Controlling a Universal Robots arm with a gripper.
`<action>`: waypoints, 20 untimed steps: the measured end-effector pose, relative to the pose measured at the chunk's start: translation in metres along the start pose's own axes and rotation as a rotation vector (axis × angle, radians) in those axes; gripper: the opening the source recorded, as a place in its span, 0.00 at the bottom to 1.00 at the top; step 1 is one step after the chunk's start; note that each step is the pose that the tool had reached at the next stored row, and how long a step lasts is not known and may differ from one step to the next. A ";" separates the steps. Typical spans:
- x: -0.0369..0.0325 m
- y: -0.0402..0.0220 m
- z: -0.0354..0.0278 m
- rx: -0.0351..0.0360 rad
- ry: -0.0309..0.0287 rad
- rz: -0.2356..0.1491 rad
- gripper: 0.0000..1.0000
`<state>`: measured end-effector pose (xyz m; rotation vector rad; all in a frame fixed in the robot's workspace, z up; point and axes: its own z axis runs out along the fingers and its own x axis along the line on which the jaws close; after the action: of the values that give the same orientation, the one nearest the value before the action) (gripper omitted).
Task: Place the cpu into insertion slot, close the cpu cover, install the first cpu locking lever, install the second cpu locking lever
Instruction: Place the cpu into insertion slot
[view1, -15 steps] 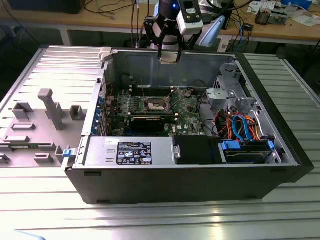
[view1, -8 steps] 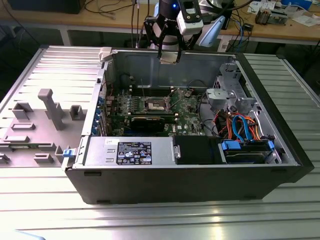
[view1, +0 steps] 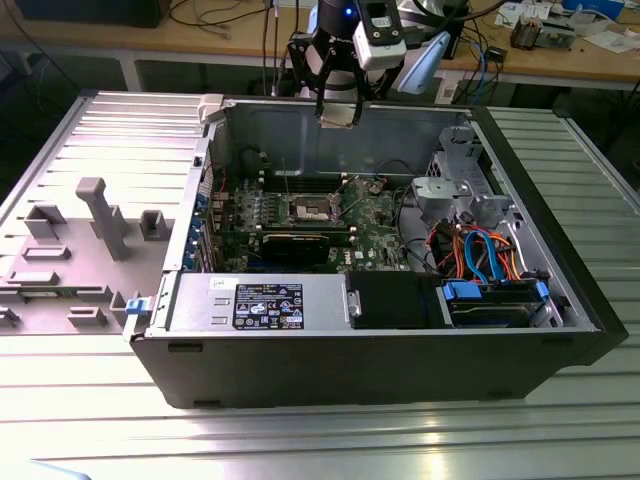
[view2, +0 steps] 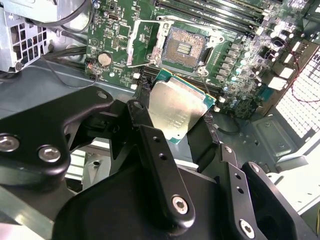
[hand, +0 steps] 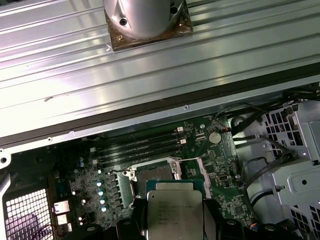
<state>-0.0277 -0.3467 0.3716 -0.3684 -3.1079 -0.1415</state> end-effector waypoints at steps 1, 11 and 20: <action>0.0000 0.0000 0.0000 -0.0001 -0.0006 0.007 0.55; 0.0000 0.0000 0.0000 -0.0006 -0.0029 0.033 0.55; 0.0000 0.0000 0.0001 -0.0016 -0.0069 0.078 0.55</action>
<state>-0.0277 -0.3467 0.3715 -0.4909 -3.0945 -0.1422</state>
